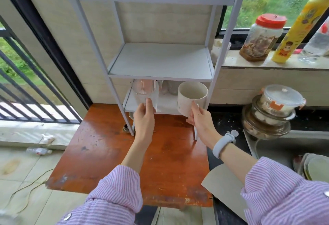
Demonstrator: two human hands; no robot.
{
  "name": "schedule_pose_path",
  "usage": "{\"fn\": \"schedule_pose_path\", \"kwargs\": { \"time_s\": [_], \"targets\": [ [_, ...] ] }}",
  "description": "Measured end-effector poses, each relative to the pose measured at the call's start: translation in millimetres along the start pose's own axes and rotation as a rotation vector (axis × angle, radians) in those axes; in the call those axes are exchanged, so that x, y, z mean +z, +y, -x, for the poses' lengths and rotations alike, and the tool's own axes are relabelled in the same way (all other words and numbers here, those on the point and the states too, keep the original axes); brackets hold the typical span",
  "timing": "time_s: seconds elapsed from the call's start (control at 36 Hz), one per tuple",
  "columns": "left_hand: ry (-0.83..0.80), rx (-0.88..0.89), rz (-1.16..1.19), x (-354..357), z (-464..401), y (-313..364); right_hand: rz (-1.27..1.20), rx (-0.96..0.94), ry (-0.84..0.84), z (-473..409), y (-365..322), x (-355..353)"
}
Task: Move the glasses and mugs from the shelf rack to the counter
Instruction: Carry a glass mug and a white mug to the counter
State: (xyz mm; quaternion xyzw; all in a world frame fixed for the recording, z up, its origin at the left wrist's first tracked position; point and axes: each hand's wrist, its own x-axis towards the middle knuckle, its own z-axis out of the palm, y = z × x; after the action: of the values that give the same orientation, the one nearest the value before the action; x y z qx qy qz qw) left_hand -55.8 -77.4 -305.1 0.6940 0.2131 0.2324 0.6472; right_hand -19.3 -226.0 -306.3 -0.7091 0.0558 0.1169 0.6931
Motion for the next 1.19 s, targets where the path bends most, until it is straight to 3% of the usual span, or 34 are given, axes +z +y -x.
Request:
{"fn": "schedule_pose_path", "kwargs": {
  "time_s": [0.14,0.33,0.47,0.67,0.92,1.19],
  "targets": [
    [0.053,0.002,-0.004,-6.5,12.1,-2.4,0.011,-0.082,0.022,21.9,2.2,-8.3],
    [-0.133,0.005,-0.005,-10.4,66.3,-8.0,0.026,-0.118,0.01,69.9,25.9,-47.3],
    [-0.25,0.066,-0.139,4.4,127.3,-4.1,0.027,-0.124,0.089,115.2,48.7,-103.5],
    [-0.454,0.053,-0.19,77.2,234.2,-2.5,-0.046,-0.054,0.317,186.4,84.9,-218.0],
    [-0.801,0.069,-0.144,222.4,409.6,16.7,-0.071,-0.035,0.647,326.7,104.6,-405.7],
    [-1.27,0.104,-0.002,361.8,596.5,38.4,-0.031,-0.014,1.183,469.7,120.1,-566.0]
  ]
}}
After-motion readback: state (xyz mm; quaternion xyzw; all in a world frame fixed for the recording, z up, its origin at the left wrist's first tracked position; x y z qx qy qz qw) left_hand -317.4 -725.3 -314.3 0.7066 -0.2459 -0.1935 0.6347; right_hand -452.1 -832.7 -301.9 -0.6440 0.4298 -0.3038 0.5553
